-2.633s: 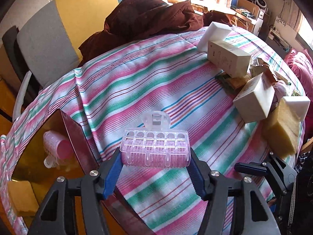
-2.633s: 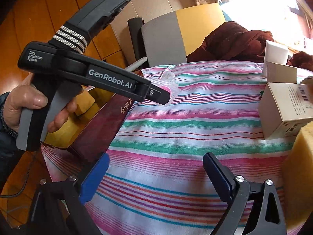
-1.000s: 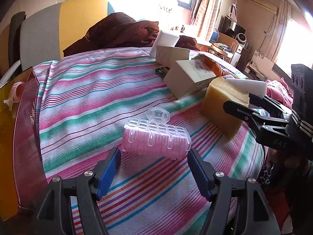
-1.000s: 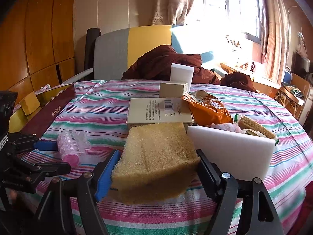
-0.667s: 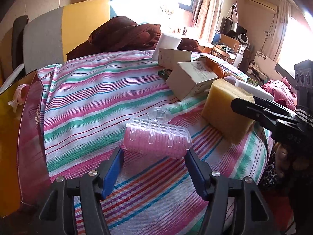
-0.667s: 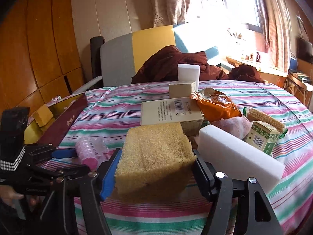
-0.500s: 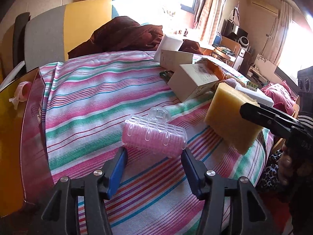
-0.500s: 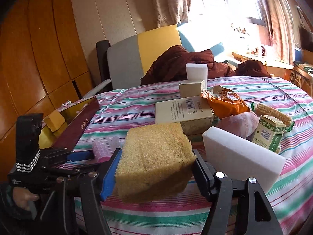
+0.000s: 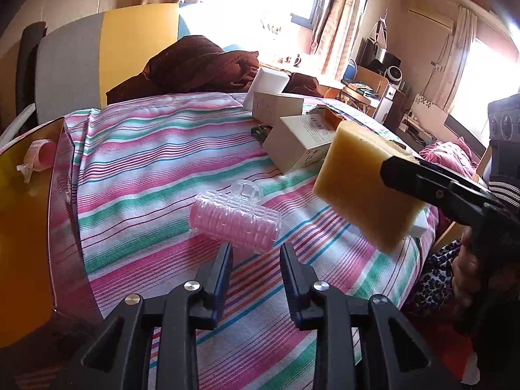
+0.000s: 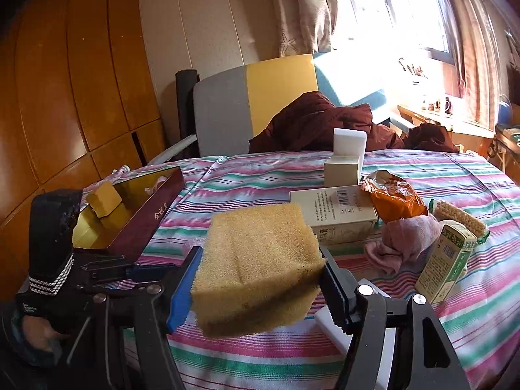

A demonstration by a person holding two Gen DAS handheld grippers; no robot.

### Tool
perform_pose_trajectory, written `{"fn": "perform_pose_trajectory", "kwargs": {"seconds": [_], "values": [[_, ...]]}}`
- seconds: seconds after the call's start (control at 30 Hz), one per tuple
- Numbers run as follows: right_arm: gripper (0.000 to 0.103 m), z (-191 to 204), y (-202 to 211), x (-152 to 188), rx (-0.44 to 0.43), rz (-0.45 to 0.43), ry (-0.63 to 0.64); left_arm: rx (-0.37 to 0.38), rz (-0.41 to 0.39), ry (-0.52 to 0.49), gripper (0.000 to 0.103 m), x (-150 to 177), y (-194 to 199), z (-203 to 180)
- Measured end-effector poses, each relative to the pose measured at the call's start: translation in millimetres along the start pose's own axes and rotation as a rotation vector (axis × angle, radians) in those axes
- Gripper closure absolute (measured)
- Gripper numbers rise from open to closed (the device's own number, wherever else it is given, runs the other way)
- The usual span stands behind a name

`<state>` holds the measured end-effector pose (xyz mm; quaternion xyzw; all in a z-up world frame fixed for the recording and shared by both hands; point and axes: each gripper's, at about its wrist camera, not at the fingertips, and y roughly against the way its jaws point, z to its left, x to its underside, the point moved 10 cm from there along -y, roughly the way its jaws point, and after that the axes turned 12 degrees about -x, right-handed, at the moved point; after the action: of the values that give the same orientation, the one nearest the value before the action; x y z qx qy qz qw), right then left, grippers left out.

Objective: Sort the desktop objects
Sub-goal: 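Carry the sponge with the right gripper and the roller with the left toward the tray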

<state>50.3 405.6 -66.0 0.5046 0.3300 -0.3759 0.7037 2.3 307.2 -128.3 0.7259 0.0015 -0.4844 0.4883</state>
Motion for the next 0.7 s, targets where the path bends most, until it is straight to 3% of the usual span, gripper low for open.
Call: {"fn": "perform_pose_trajectory", "kwargs": {"seconds": [0.1,0.17,0.23,0.3,0.4,0.7], "values": [[0.034,-3,-2,2,0.012,0.005,-0.008,-0.033,0.010,-0.007,0.073,1,-3,4],[0.034,-5,-1,3,0.015,0.005,-0.011,-0.017,0.022,0.028,0.073,0,-5,8],[0.034,-6,-1,5,0.014,0.005,-0.016,0.002,0.018,0.045,0.064,-4,-3,9],[0.034,-7,-2,6,0.011,0.005,-0.021,0.005,0.004,0.037,0.038,-8,-1,7],[0.034,-6,-4,7,-0.003,0.000,-0.028,0.006,-0.008,0.021,0.026,-14,-1,6],[0.033,-13,-7,7,-0.017,-0.018,-0.059,-0.025,0.021,-0.059,0.025,-17,-21,6]]}}
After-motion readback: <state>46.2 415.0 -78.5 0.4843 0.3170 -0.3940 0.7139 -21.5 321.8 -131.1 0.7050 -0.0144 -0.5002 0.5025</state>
